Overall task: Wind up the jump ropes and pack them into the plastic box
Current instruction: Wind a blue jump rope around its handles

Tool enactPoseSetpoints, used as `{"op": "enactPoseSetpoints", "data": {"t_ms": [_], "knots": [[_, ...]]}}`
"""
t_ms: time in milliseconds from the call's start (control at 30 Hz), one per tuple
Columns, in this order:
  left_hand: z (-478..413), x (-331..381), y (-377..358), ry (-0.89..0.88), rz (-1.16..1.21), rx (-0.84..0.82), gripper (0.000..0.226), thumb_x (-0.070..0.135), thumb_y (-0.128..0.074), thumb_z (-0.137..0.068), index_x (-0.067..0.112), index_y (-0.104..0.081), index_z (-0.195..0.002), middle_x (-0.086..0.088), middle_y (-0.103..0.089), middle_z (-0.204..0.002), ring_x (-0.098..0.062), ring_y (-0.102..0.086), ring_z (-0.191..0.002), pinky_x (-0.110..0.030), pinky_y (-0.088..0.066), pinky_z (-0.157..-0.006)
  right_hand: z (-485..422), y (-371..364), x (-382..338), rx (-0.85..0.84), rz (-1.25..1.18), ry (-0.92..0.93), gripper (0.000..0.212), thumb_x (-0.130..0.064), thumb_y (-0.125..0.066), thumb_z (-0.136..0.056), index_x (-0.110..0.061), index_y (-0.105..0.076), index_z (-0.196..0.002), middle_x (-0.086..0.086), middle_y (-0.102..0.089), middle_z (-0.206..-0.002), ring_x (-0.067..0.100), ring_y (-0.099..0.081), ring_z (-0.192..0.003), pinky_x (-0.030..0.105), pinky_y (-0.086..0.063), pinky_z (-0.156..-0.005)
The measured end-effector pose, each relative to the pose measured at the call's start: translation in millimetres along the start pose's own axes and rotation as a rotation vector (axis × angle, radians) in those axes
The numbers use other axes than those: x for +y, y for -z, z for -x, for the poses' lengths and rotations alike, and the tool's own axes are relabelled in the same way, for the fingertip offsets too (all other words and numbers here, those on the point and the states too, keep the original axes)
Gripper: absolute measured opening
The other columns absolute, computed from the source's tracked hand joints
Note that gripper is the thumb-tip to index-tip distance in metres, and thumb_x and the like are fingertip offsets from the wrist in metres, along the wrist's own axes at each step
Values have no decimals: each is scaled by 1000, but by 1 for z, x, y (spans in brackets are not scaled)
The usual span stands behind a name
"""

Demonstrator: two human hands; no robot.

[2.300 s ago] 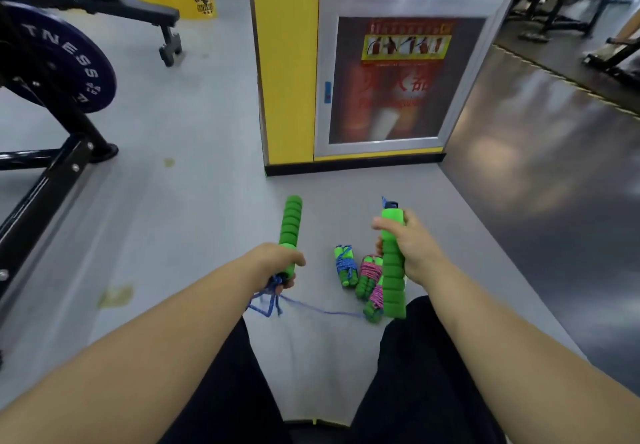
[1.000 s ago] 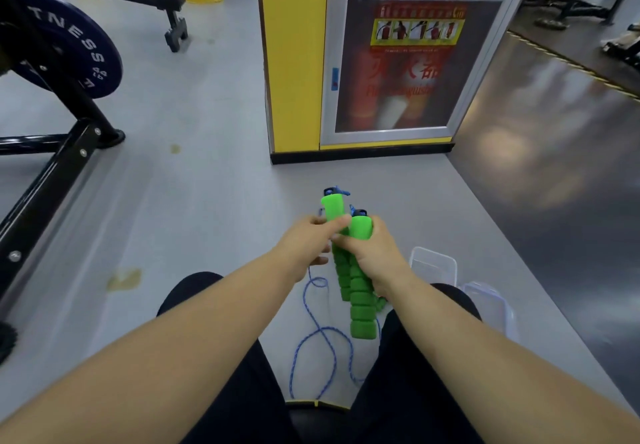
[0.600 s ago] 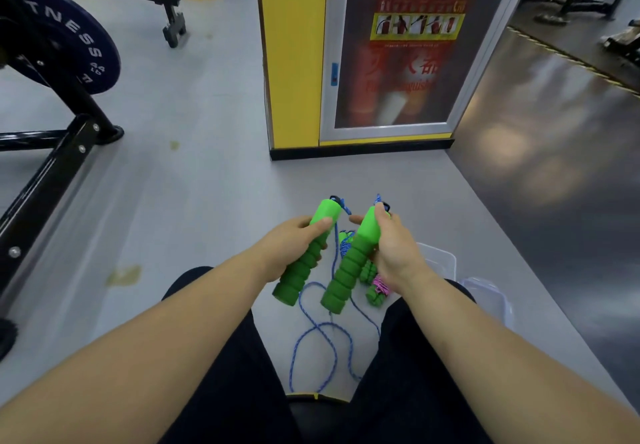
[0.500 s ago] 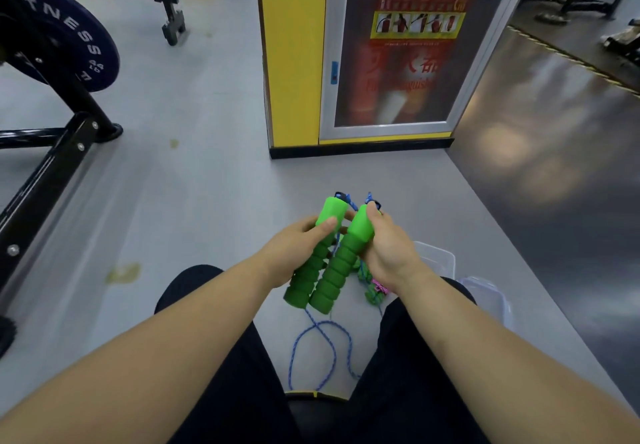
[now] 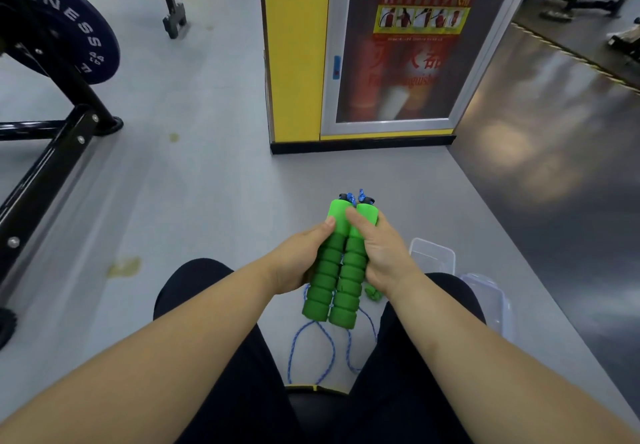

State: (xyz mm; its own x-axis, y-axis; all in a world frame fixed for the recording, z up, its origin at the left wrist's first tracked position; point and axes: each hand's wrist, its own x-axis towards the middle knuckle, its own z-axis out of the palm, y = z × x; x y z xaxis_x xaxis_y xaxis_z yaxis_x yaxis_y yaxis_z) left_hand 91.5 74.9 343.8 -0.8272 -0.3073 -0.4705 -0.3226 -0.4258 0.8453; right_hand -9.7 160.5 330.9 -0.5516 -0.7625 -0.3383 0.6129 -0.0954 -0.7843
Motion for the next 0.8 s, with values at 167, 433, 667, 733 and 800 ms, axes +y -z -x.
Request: {"op": "enactPoseSetpoints", "data": {"t_ms": [167,433,667,733,800], "knots": [[0,-3,-3,-40,-122,31,33,48,-35,-97,26,-58,-105,2,-68,-99,-13,-66,-89,-29,-54,-78,3,0,5,-5,7,39,38,-9,-71,-73,-10,-52,-107,16,-61,-101,32,-63,-92,50,-54,-84],[-2,-12,3,-18,-176,70,39,47,-57,-86,11,-65,-101,-9,-71,-96,-24,-68,-86,-41,-55,-86,1,-2,3,66,-160,1,43,-3,-63,-82,-6,-48,-122,20,-57,-104,28,-64,-77,40,-57,-62],[-3,-15,6,84,-173,-63,42,39,-53,-91,3,-60,-113,-16,-69,-105,-30,-67,-95,-45,-52,-91,0,-1,9,116,-155,65,36,-1,-62,-83,-9,-48,-115,23,-54,-110,28,-62,-82,39,-57,-62],[-3,-16,6,89,-172,-75,43,41,-53,-91,3,-60,-113,-17,-68,-105,-31,-66,-96,-46,-52,-91,2,1,12,110,-155,70,31,-1,-62,-83,-11,-49,-109,22,-55,-110,28,-62,-83,41,-57,-64],[-5,-19,5,95,-164,-85,44,42,-52,-92,4,-59,-113,-17,-68,-106,-32,-66,-96,-47,-52,-90,4,2,13,105,-153,78,29,0,-62,-83,-13,-49,-106,21,-55,-109,27,-63,-83,42,-56,-66]]}}
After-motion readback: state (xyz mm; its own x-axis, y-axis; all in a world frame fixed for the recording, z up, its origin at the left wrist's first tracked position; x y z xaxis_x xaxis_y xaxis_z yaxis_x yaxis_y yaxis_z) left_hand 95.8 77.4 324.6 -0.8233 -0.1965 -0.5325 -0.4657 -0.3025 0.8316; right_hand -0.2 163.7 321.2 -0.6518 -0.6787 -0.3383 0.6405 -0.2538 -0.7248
